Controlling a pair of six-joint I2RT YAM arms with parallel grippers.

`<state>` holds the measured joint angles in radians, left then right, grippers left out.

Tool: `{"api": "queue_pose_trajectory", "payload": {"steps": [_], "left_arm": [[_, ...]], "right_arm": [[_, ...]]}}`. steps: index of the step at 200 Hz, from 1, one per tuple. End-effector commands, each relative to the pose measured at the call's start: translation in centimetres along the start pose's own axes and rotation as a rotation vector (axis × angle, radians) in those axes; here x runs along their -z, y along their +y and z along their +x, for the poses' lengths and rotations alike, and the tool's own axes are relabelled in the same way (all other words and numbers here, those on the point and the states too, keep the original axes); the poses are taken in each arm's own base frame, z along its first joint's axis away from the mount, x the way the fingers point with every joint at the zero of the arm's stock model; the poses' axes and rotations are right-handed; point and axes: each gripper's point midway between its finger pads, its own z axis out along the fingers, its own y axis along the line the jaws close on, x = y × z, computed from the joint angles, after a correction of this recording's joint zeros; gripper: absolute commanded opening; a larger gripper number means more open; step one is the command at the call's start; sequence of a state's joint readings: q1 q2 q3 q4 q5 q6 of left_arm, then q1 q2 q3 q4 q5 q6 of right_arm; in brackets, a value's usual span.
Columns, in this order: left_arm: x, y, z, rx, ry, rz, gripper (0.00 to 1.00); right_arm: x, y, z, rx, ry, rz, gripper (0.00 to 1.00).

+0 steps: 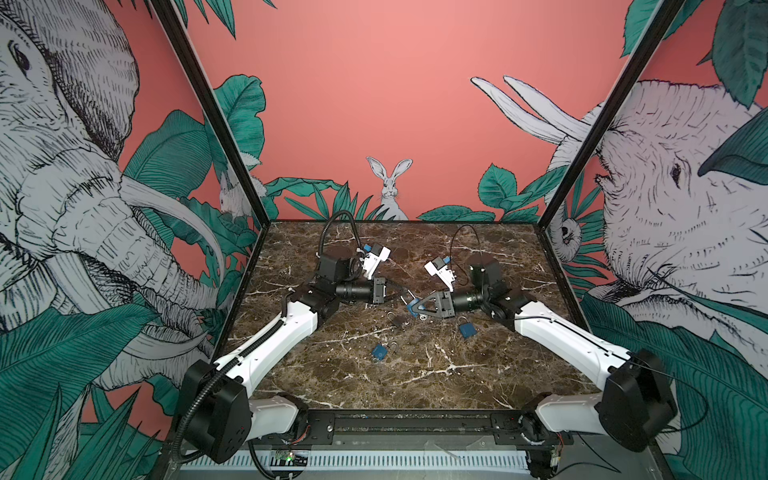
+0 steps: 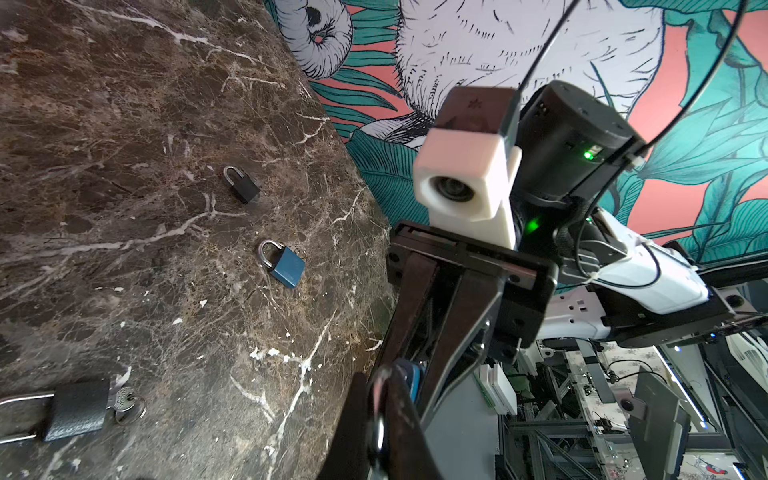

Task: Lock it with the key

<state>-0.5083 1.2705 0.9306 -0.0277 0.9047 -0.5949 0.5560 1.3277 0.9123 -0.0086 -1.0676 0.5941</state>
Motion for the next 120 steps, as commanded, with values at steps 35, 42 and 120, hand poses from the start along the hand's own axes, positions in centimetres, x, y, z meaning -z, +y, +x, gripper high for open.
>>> {"api": "queue_pose_trajectory", "payload": {"steps": [35, 42, 120], "left_arm": [[-0.7, 3.2, 1.8, 0.016, 0.033, -0.057, 0.0], [-0.7, 3.5, 1.8, 0.019, 0.033, -0.06, 0.0], [-1.1, 4.7, 2.2, 0.039, 0.04, -0.07, 0.0]], "right_arm": [[1.5, 7.4, -2.5, 0.153, -0.067, -0.256, 0.0], [1.5, 7.6, -2.5, 0.152, -0.068, -0.268, 0.0], [1.8, 8.4, -2.7, 0.152, -0.078, -0.305, 0.0]]}}
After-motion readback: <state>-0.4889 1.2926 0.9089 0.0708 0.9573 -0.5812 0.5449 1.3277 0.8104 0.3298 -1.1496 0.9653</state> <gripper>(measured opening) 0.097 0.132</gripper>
